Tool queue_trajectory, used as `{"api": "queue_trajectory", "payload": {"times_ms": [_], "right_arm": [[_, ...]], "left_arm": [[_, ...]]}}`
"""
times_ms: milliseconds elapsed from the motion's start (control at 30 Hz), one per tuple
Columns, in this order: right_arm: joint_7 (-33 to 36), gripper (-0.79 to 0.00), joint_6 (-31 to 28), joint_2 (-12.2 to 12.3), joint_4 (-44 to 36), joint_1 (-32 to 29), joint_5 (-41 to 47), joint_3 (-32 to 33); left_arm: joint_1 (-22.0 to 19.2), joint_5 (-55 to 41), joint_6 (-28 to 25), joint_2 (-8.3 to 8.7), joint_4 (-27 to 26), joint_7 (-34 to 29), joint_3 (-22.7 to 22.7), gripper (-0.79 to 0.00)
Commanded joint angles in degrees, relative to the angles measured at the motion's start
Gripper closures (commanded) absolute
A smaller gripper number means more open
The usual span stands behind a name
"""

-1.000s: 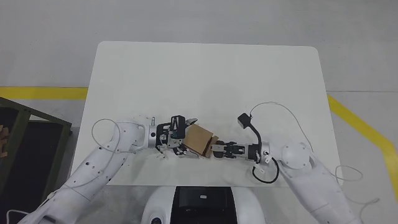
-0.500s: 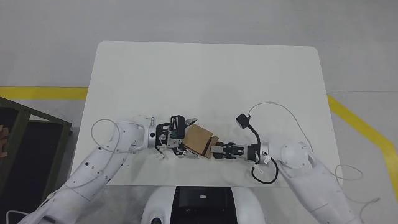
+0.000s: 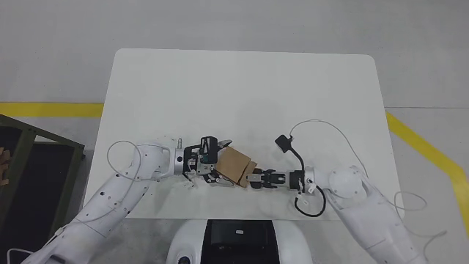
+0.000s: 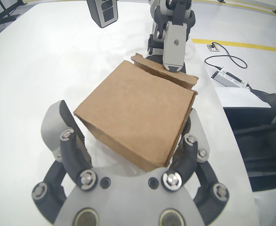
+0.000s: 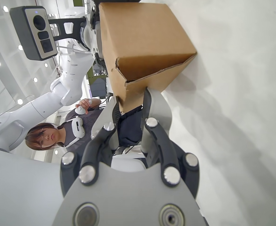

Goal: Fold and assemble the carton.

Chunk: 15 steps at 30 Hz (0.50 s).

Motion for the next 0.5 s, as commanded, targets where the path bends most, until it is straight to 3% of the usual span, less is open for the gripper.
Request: {"api": "queue_trajectory", "payload": {"times_ms": [0,467], "right_arm": [[0.0,-0.163,0.3,0.0,-0.1,0.1,-0.2,-0.1],[-0.7,-0.129,1.9,0.0,-0.6,0.9,-1.1,-0.8]], "left_arm": [[0.0,0.0,0.0,0.01,0.0,0.1,0.0,-0.785],[0.2,0.0,0.2,0.11,-0.4,0.0,-0.2,-0.785]]}}
